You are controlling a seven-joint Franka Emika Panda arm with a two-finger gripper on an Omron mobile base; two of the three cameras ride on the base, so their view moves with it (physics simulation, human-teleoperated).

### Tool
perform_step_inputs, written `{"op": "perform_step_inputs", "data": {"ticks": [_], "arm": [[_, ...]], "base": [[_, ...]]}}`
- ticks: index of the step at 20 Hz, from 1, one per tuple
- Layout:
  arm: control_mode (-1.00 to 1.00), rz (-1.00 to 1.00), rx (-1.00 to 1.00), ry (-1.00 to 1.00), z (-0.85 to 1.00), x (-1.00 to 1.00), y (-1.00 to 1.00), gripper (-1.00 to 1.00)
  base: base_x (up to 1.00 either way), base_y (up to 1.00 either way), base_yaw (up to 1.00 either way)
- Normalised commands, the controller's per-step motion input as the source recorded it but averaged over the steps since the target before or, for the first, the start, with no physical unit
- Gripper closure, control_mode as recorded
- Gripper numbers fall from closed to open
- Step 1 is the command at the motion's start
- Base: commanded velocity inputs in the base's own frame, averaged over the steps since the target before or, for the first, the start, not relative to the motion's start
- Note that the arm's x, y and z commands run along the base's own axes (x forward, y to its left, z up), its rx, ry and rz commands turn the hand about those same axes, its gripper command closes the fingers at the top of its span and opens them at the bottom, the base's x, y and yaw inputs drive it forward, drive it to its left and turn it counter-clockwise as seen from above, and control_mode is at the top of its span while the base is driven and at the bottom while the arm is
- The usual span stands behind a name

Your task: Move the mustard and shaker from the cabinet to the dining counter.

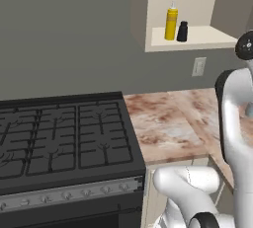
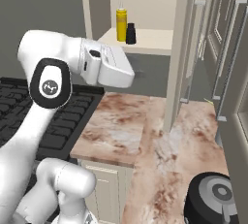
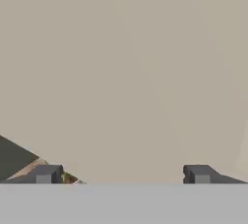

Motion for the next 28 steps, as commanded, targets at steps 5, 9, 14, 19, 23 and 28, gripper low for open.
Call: {"op": "perform_step_inputs", "data": {"ticks": [5,9,14,19,23,28], "arm": [[-1.0,0.62,0.0,0.26,0.11,-0.4,0.96,-1.0],[-1.0,0.64,0.0,0.39,0.2,-0.12,0.92,-1.0],[-1.0,0.57,0.07,0.52,0.21,0.11,0.7,-1.0],[-1.0,0.36,0.28,0.43,0.06,0.21,0.21,-1.0],[-1.0,0.1,0.41,0.31,0.0,0.29,0.0,-1.0],[-1.0,0.0,0.33,0.08,0.0,0.54,0.0,-1.0]], "base": [[0.0,0.0,0.0],[0.0,0.0,0.0],[0.0,0.0,0.0],[0.0,0.0,0.0],[0.0,0.0,0.0],[0.0,0.0,0.0]]}}
